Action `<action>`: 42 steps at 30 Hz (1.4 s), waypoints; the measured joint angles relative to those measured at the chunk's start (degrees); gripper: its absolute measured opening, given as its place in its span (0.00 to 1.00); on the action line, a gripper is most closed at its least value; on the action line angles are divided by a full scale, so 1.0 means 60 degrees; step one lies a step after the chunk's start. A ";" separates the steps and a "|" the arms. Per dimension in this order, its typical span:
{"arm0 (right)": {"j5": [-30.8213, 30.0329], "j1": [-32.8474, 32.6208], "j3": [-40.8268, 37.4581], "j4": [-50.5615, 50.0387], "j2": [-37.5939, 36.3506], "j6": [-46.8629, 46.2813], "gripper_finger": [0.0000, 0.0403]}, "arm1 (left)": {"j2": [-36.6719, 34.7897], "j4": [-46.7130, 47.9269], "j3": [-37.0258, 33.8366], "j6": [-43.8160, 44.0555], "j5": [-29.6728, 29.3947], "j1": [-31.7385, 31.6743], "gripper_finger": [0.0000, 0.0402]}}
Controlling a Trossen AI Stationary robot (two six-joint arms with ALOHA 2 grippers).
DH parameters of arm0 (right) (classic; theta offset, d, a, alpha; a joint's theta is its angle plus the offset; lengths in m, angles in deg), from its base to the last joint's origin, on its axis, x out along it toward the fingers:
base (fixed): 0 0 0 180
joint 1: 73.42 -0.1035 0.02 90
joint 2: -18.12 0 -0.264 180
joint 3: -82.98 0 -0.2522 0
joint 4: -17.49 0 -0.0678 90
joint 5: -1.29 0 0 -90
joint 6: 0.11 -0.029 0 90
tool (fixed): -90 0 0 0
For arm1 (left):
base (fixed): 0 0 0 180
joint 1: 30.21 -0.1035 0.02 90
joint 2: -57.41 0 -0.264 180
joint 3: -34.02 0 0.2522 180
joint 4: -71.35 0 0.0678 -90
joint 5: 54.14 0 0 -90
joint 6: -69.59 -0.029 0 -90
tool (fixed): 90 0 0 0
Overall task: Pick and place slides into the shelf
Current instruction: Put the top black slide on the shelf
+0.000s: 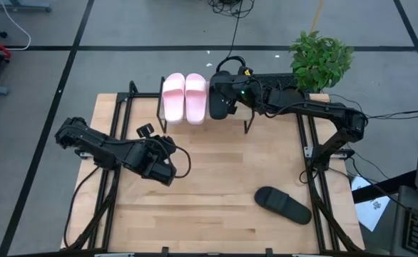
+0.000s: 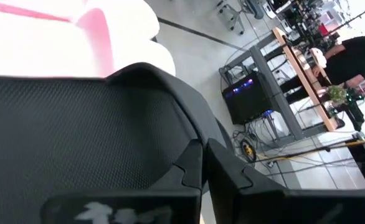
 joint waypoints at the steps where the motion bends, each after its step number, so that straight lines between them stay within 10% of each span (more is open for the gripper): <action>1: -0.0011 0.0027 -0.0088 0.0090 0.0000 0.0027 0.00 | 0.0000 0.0000 0.0000 -0.0028 0.0000 -0.0022 0.22; 42: 0.0687 0.0261 -0.1154 0.1850 0.0142 0.0283 0.00 | 0.0000 0.0000 0.0000 -0.0145 -0.0004 -0.0215 0.22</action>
